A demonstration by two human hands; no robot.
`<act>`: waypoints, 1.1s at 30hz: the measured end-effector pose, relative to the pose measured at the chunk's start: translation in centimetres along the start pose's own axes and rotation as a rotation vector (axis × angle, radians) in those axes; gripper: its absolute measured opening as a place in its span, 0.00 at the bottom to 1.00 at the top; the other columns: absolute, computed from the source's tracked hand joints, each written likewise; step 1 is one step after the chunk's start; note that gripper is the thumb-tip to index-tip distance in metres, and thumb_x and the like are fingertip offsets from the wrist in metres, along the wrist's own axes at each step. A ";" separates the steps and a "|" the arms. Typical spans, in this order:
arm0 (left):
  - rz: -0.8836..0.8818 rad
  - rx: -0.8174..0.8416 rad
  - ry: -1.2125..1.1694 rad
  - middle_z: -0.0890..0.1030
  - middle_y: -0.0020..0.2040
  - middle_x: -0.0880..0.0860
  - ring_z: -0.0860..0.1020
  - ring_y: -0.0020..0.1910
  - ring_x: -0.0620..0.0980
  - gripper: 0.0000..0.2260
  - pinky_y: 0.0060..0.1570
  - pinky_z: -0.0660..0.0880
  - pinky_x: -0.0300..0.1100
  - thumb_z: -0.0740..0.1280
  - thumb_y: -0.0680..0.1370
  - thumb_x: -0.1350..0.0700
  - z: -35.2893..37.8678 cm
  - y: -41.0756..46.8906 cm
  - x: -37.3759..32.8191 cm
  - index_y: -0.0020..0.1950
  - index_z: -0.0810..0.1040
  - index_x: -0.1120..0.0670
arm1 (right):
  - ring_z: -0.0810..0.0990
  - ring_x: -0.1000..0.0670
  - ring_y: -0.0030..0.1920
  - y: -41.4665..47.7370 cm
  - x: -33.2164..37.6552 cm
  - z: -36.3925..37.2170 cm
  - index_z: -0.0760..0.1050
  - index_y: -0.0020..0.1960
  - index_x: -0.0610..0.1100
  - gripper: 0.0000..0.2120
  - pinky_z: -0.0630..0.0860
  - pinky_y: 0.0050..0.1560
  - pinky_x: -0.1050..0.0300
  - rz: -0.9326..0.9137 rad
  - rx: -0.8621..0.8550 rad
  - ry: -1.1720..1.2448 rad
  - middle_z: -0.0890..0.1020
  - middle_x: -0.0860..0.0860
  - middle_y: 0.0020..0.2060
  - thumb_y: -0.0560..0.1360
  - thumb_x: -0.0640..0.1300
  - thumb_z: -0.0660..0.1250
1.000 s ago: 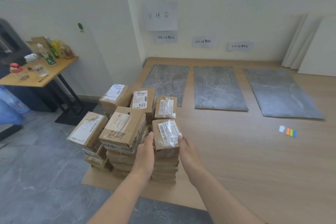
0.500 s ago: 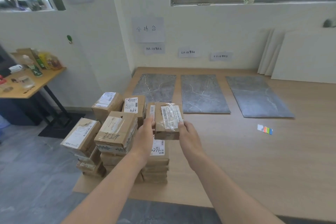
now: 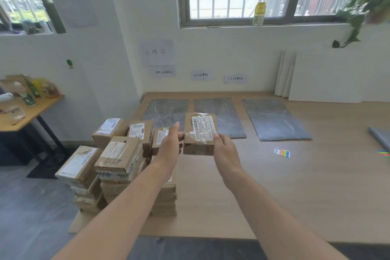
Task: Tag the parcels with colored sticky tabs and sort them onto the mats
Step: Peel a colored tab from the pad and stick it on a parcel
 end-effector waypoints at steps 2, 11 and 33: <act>0.002 -0.019 -0.028 0.87 0.42 0.44 0.81 0.54 0.50 0.29 0.63 0.72 0.46 0.47 0.84 0.40 1.9 -0.7 -0.7 0.47 0.86 0.51 | 0.77 0.58 0.55 0.2 0.2 -2.3 0.75 0.62 0.52 0.13 0.72 0.52 0.56 -0.018 -0.002 0.006 0.80 0.58 0.54 0.85 0.54 0.55; -0.036 -0.076 -0.127 0.87 0.48 0.48 0.81 0.56 0.54 0.29 0.64 0.74 0.48 0.50 0.83 0.36 14.5 -1.8 -0.9 0.51 0.85 0.52 | 0.79 0.53 0.51 3.7 1.7 -16.3 0.80 0.57 0.49 0.17 0.72 0.44 0.59 -0.091 0.016 -0.069 0.83 0.52 0.50 0.85 0.52 0.54; -0.172 0.024 -0.085 0.85 0.52 0.47 0.81 0.54 0.51 0.26 0.64 0.73 0.47 0.50 0.84 0.40 26.6 12.1 2.6 0.50 0.84 0.52 | 0.81 0.54 0.57 19.5 -5.6 -23.7 0.82 0.55 0.56 0.17 0.77 0.64 0.49 0.054 -0.032 0.006 0.85 0.58 0.52 0.80 0.47 0.55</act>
Point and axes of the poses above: each hand's wrist, its own y-axis towards the middle knuckle, its own z-axis out of the palm, x = y × z, the point moved 5 cm from there along y, towards the middle knuckle
